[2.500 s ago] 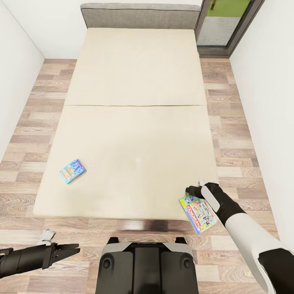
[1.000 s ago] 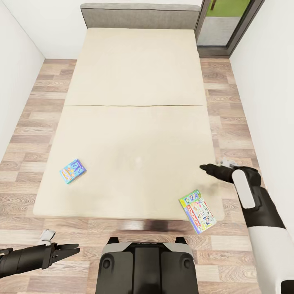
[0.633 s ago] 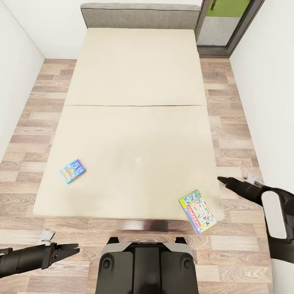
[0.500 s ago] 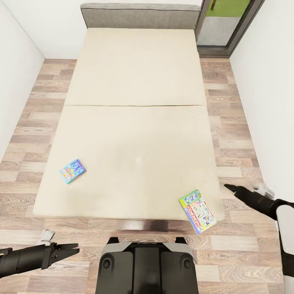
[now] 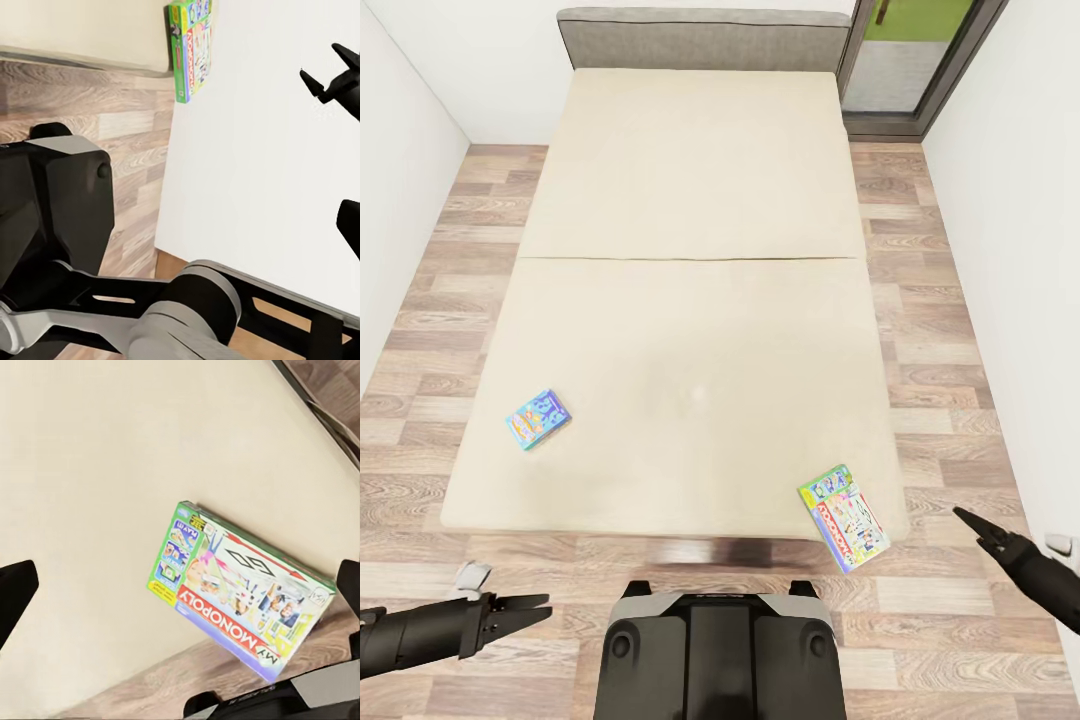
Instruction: Put all the toys in the child's room - the three board games (two on the bed and one on the table), the two jigsaw puzzles on the table, and the tennis ball on the table - inside the toy box on the table in the child's room.
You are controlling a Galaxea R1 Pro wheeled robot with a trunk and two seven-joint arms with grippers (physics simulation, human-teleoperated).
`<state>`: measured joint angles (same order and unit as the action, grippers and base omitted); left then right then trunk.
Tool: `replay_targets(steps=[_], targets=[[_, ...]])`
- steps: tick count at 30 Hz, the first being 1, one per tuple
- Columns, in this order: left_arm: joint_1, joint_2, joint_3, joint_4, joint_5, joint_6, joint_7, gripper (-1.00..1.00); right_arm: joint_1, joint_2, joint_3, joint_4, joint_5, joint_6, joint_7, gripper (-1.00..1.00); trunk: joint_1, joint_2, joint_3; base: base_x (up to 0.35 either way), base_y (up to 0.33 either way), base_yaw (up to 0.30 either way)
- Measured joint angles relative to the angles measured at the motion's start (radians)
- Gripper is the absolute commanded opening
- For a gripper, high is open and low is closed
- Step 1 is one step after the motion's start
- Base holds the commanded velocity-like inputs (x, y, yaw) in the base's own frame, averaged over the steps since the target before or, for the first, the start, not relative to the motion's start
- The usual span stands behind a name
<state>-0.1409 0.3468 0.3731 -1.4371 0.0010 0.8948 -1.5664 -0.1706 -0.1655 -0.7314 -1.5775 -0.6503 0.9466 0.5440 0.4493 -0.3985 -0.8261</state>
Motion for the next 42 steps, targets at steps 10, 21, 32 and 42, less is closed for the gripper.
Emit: replay_targets(steps=[10, 21, 32, 42], targets=[[-0.039, -0.026, 0.006, 0.039, 0.023, -0.035, 0.039, 1.0, 0.073, 0.046, 0.031, 0.031, -0.002, -0.03, 0.104, 1.0, 0.0, 0.0, 0.0, 0.0, 0.0, 0.0], [0.02, -0.005, 0.033, 0.0, 0.04, 0.026, 0.0, 1.0, 0.067, 0.092, 0.093, 0.049, 0.0, -0.005, 0.095, 1.0, 0.0, 0.0, 0.0, -0.021, -0.045, 0.0], [0.025, -0.005, 0.036, -0.039, 0.041, 0.067, 0.0, 1.0, 0.068, 0.097, 0.154, 0.058, 0.0, -0.007, 0.131, 1.0, 0.0, 0.0, 0.0, -0.07, -0.138, 0.0], [0.026, -0.005, 0.036, -0.039, 0.042, 0.062, 0.0, 1.0, 0.068, 0.098, 0.186, 0.059, -0.002, -0.007, 0.134, 1.0, 0.0, 0.0, 0.0, -0.008, -0.161, 0.0]])
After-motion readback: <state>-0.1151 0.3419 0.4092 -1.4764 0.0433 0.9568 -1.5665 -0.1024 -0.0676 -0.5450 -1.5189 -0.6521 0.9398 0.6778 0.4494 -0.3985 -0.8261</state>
